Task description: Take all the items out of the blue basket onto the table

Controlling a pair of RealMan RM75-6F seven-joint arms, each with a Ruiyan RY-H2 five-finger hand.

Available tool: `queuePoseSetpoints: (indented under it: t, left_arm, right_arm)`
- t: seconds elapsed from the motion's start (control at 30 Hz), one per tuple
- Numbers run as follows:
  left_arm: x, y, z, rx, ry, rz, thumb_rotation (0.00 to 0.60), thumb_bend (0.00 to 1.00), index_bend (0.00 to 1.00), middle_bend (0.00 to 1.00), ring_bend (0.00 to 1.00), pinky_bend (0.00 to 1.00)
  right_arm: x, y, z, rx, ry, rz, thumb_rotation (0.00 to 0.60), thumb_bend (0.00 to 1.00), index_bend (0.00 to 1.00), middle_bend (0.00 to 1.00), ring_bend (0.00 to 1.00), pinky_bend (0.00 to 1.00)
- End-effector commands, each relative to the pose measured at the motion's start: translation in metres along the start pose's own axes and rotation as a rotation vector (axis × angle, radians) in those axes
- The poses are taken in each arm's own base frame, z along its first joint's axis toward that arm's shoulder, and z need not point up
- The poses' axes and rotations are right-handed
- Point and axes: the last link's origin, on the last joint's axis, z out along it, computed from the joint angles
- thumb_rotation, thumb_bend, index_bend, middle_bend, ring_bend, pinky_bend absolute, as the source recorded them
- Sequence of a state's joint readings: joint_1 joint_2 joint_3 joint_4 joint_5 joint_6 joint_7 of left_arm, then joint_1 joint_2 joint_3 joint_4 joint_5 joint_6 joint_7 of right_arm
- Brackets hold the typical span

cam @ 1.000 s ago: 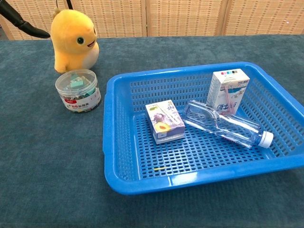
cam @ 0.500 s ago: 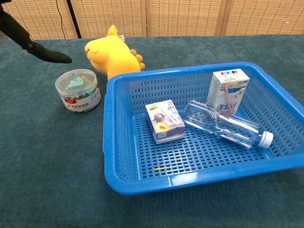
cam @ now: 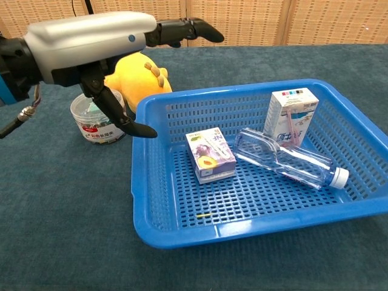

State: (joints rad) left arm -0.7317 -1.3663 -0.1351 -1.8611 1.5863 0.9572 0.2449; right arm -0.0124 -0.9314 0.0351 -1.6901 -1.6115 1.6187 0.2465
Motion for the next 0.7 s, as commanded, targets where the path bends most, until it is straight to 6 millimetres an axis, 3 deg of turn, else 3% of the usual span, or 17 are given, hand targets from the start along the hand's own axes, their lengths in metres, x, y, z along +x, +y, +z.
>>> queuePoseSetpoints:
  t: [0.03,0.27,0.7]
  left_arm:
    - [-0.008,0.006,0.008,-0.017,-0.027,0.039,0.6,0.14,0.0,0.0,0.0,0.13]
    - [-0.018,0.008,0.025,-0.012,-0.078,0.125,0.6,0.14,0.0,0.0,0.0,0.13]
    - [-0.008,0.009,0.061,-0.036,-0.235,0.278,0.6,0.11,0.0,0.0,0.0,0.13]
  right_arm:
    - [0.001,0.001,0.0,-0.004,0.001,0.002,0.6,0.0,0.0,0.0,0.0,0.0]
    - [0.001,0.006,0.004,-0.026,0.003,0.006,0.6,0.0,0.0,0.0,0.0,0.0]
    - [-0.001,0.019,0.019,-0.092,-0.004,0.011,0.6,0.0,0.0,0.0,0.0,0.0]
